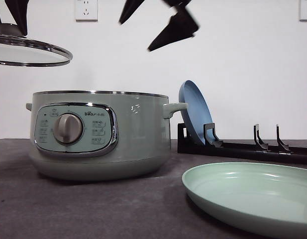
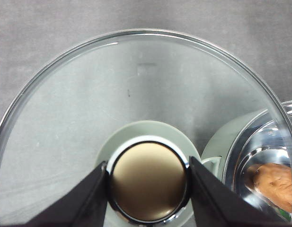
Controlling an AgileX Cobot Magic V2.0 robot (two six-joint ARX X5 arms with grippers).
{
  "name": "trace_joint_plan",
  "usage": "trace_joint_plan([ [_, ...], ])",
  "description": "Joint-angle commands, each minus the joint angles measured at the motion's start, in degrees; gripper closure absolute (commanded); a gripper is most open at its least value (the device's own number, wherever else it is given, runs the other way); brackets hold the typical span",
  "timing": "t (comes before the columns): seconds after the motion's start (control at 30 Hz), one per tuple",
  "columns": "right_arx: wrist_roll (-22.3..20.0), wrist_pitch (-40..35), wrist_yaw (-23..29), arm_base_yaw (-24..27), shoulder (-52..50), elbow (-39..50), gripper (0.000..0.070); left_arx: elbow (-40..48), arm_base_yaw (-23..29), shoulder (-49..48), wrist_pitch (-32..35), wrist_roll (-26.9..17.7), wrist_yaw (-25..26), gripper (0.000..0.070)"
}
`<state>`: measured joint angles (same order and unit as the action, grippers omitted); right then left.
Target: Transfer potato from steamer to green plate
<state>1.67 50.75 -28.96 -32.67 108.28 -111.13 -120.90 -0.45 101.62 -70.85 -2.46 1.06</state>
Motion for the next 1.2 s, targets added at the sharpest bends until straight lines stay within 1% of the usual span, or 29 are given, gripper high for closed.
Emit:
trace_joint_plan([
  [0.0, -3.84, 1.29, -0.42, -1.19, 4.68, -4.9, 0.0181, -2.69, 0.07, -0.87, 1.87, -0.11, 0.0, 0.07],
  [0.07, -5.28, 2.71, -0.36, -1.97, 8.72, -8.94, 0.0181, -2.69, 0.07, -0.87, 1.88, -0.11, 0.0, 0.07],
  [0.17, -6.71, 2.93, 0.83, -3.19, 13.09, -12.34, 0.0181, -2.69, 0.07, -0.87, 1.84, -0.11, 0.0, 0.07],
  [0.37, -12.18, 1.99, 5.52, -5.58, 17.76, -12.74, 0.0181, -2.69, 0.07, -0.87, 1.79, 0.08, 0.0, 0.07],
  [0.47, -13.8, 1.91, 7.2, -6.23, 19.71, -12.74, 0.0181, -2.69, 0.07, -0.87, 1.75, 0.09, 0.0, 0.07],
  [0.63, -14.62, 1.57, 9.58, -6.68, 22.56, -12.74, 0.0181, -2.69, 0.07, -0.87, 1.68, 0.09, 0.0, 0.07],
  [0.97, -14.53, 0.59, 9.97, -7.13, 26.14, -12.72, 0.0182, -2.69, 0.02, -0.87, 1.64, 0.11, 0.0, 0.07],
  [1.0, -14.44, 0.53, 9.98, -7.17, 26.18, -12.72, 0.02, -2.69, 0.01, -0.87, 1.64, 0.11, 0.0, 0.07],
  [1.03, -14.37, 0.49, 9.97, -7.22, 26.19, -12.72, 0.0237, -2.69, 0.01, -0.87, 1.64, 0.1, 0.0, 0.07],
  [1.1, -14.33, 0.48, 9.97, -7.31, 26.19, -12.72, 0.0358, -2.69, 0.01, -0.87, 1.64, 0.09, 0.0, 0.07],
  [1.17, -14.1, 0.51, 9.96, -7.34, 26.19, -12.72, 0.0443, -2.69, 0.0, -0.87, 1.64, 0.09, 0.0, 0.07],
])
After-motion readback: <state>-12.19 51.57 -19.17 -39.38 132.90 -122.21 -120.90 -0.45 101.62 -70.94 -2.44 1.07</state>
